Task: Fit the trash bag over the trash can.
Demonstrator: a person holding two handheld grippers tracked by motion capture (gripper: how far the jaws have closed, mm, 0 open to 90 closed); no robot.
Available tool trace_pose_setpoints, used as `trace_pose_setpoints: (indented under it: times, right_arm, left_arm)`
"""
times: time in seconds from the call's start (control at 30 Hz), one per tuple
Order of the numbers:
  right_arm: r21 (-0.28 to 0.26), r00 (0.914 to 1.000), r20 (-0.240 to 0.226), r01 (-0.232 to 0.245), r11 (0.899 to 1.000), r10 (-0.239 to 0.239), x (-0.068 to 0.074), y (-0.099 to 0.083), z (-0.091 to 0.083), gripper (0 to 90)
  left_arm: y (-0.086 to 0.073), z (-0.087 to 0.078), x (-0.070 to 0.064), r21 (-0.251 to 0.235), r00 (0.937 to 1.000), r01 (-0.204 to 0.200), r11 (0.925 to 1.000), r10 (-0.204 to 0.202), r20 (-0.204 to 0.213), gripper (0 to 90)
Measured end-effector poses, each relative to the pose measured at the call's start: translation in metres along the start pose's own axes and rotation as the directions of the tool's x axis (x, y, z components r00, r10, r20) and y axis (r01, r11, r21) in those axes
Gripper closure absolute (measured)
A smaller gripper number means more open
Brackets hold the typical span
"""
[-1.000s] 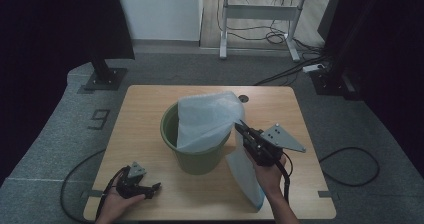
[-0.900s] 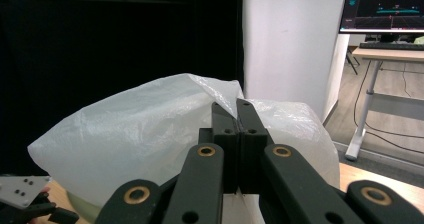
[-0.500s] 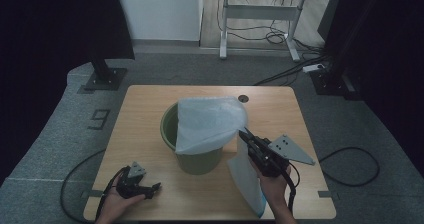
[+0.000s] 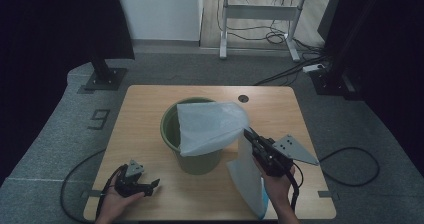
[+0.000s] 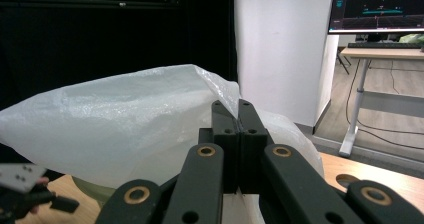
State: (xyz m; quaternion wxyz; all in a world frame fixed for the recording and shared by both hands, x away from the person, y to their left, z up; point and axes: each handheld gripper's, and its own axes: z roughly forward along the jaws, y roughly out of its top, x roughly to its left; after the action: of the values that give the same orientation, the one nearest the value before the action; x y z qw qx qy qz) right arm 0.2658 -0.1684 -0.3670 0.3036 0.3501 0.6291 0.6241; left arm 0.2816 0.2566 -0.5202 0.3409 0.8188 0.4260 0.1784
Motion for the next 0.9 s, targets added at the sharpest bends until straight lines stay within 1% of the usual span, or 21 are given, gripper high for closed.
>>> trace_pose_setpoints:
  times: [0.03,0.1,0.13,0.17,0.2,0.27,0.33,0.37,0.4,0.43,0.47,0.5,0.53,0.57,0.6,0.63,0.8,0.83,0.87,0.9]
  right_arm:
    - [0.012,1.0000,-0.007,0.004,1.000,-0.004,0.001,-0.002,0.003,88.4]
    - [0.019,0.9999,-0.011,0.008,1.000,-0.008,0.003,-0.004,0.005,88.4]
    - [0.029,0.9997,-0.021,0.012,1.000,-0.012,0.005,-0.007,0.009,88.4]
    - [0.029,0.9997,-0.021,0.012,1.000,-0.012,0.005,-0.007,0.009,88.4]
    - [0.031,0.9996,-0.023,0.014,0.999,-0.013,0.006,-0.008,0.012,88.4]
    - [0.038,0.9995,-0.027,0.020,0.999,-0.019,0.007,-0.010,0.015,88.4]
    - [0.039,0.9995,-0.026,0.017,0.999,-0.016,0.006,-0.010,0.016,88.4]
    - [0.039,0.9995,-0.026,0.017,0.999,-0.016,0.006,-0.010,0.016,88.4]
    - [0.037,0.9995,-0.028,0.015,0.999,-0.013,0.005,-0.010,0.015,88.4]
    - [0.035,0.9995,-0.031,0.007,0.999,-0.006,0.005,-0.010,0.014,88.4]
    - [0.033,0.9994,-0.034,0.004,0.999,-0.003,0.005,-0.009,0.013,88.4]
    - [0.031,0.9994,-0.035,0.005,1.000,-0.004,0.005,-0.009,0.013,88.4]
    - [0.030,0.9994,-0.035,0.006,1.000,-0.004,0.005,-0.009,0.012,88.4]
    - [0.029,0.9993,-0.037,0.006,1.000,-0.005,0.006,-0.009,0.012,88.4]
    - [0.030,0.9992,-0.038,0.007,1.000,-0.006,0.006,-0.009,0.011,88.4]
    - [0.031,0.9992,-0.038,0.009,0.999,-0.008,0.006,-0.009,0.011,88.4]
    - [0.030,0.9992,-0.041,0.006,1.000,-0.005,0.004,-0.009,0.009,88.4]
    - [0.030,0.9992,-0.041,0.006,1.000,-0.005,0.004,-0.009,0.009,88.4]
    - [0.031,0.9991,-0.043,0.006,0.999,-0.005,0.003,-0.009,0.009,88.4]
    - [0.032,0.9991,-0.042,0.008,0.999,-0.007,0.003,-0.010,0.009,88.4]
  left_arm:
    - [0.005,-0.005,-0.001,-0.020,1.0000,0.004,0.9998,-0.004,0.007,15.3]
    - [0.007,-0.007,-0.001,-0.021,1.0000,0.000,0.9998,0.001,0.008,15.3]
    - [0.012,-0.013,-0.002,-0.021,0.9998,-0.019,0.9996,0.019,0.001,15.3]
    - [0.012,-0.013,-0.002,-0.021,0.9998,-0.019,0.9996,0.019,0.001,15.3]
    - [0.014,-0.017,-0.002,-0.030,0.9998,-0.018,0.9994,0.018,-0.002,15.3]
    - [0.022,-0.032,0.001,-0.071,0.9999,-0.015,0.9974,0.014,-0.009,15.4]
    - [0.027,-0.042,0.003,-0.102,1.0000,-0.009,0.9947,0.009,0.002,15.5]
    - [0.027,-0.042,0.003,-0.102,1.0000,-0.009,0.9947,0.009,0.002,15.5]
    - [0.036,-0.056,0.006,-0.134,1.0000,-0.004,0.9909,0.005,0.005,15.6]
    - [0.041,-0.061,0.007,-0.148,0.9999,-0.007,0.9889,0.008,0.008,15.6]
    - [0.041,-0.061,0.007,-0.148,0.9999,-0.007,0.9889,0.008,0.008,15.6]
    - [0.051,-0.071,0.008,-0.173,0.9998,-0.014,0.9848,0.016,0.010,15.6]
    - [0.051,-0.071,0.008,-0.173,0.9998,-0.014,0.9848,0.016,0.010,15.6]
    - [0.063,-0.082,0.009,-0.204,0.9995,-0.017,0.9787,0.022,0.022,15.6]
    - [0.067,-0.086,0.009,-0.215,0.9993,-0.019,0.9764,0.025,0.027,15.6]
    - [0.067,-0.086,0.009,-0.215,0.9993,-0.019,0.9764,0.025,0.027,15.6]
    - [0.090,-0.098,0.007,-0.258,0.9972,-0.022,0.9660,0.040,0.063,15.7]
    - [0.090,-0.098,0.007,-0.258,0.9972,-0.022,0.9660,0.040,0.063,15.8]
    - [0.096,-0.100,0.005,-0.274,0.9962,-0.022,0.9614,0.044,0.075,15.9]
    - [0.098,-0.101,0.004,-0.280,0.9955,-0.022,0.9597,0.046,0.082,15.9]
